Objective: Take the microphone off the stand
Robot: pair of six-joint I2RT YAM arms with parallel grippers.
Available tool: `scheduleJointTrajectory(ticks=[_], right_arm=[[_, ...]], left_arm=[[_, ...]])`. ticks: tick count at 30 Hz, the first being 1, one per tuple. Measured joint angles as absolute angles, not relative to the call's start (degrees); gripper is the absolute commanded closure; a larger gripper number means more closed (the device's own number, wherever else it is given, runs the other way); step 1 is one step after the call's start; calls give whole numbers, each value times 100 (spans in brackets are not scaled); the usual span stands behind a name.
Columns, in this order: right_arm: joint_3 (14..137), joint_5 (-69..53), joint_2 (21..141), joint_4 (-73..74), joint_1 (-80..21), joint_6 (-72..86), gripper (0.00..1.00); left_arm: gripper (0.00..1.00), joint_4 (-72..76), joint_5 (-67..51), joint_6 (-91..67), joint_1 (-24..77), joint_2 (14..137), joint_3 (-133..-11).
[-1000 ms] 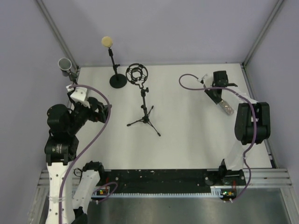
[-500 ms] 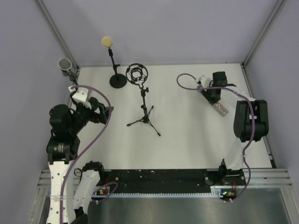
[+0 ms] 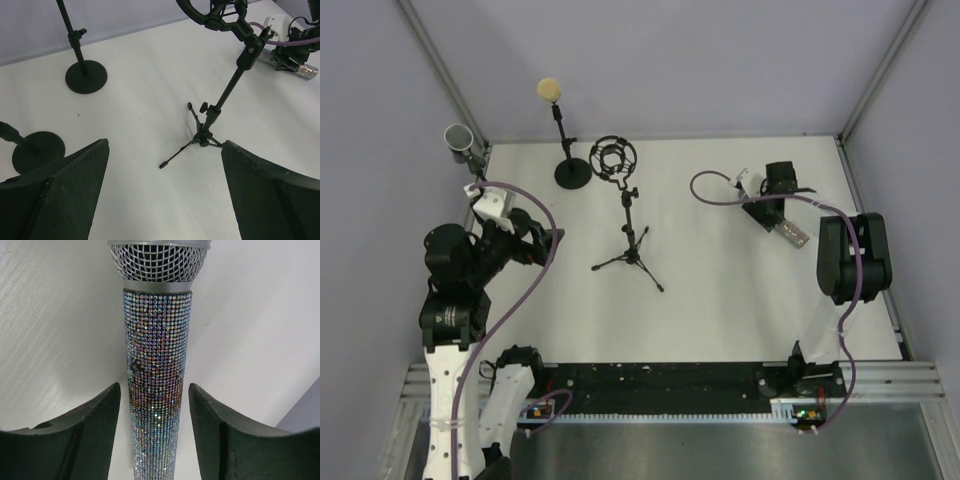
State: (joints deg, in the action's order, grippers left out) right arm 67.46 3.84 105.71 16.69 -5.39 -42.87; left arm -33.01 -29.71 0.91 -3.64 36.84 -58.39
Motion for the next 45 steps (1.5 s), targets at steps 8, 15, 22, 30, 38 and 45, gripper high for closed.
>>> scheduleJointTrajectory(ticks=[8,15,22,30,38,45], right_arm=[[6735,582,10661,1474,-582,-4344,25],[6735,596,10659,1417,-585,-4346,22],[6735,585,10659,1417,-585,-4344,22],[6735,528,10656,1415,-585,-4333,14],[6735,261,10536,1625,-585,-4289,4],[6722,-71,10353,1925,-585,-4195,4]], left_arm=[[1,-3301,-3046,54,-368,3686,-5837],[1,-3299,-3063,47,-373,3688,-5837],[1,-3299,-3063,36,-373,3688,-5837],[1,-3299,-3068,34,-373,3688,-5817],[1,-3299,-3100,34,-373,3688,-5795],[1,-3299,-3138,34,-373,3688,-5793]])
